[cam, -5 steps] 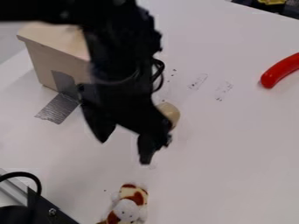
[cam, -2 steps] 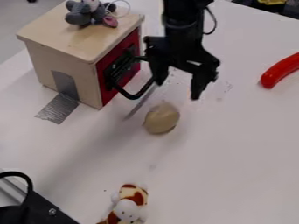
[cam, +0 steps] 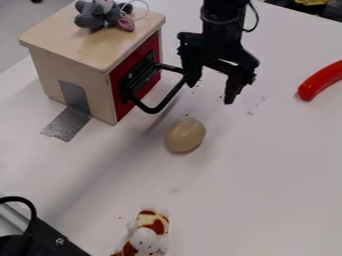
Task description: Open the drawer in the top of the table
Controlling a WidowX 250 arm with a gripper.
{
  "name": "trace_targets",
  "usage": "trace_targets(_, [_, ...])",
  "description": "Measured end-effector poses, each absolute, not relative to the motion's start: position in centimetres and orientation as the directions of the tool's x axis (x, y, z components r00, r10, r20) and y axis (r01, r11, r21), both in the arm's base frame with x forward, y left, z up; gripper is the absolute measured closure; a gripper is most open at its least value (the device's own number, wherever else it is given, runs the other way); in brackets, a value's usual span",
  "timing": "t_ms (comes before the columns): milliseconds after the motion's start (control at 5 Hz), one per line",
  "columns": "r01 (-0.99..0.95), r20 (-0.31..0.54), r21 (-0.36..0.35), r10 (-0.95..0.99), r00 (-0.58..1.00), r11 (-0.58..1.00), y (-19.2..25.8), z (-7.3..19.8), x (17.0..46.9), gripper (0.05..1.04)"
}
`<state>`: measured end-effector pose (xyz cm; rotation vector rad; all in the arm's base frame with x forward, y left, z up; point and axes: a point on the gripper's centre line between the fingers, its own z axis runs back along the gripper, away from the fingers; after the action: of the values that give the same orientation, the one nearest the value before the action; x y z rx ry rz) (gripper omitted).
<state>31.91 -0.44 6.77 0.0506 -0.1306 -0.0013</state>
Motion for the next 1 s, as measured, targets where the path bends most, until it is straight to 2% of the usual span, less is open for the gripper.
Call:
trace_targets(400, [-0.058,0.139,0.086,0.046,0.989,0.995,2.5,7.8,29.7,0.083])
trace_targets(600, [-0.083,0.13,0.087,0.071,0.989,0.993,3.4,7.1,29.1,0.083])
trace_targets(1000, [-0.102,0.081,0.101,0.094,0.992,0.99,4.1,3.4,29.8,0.083])
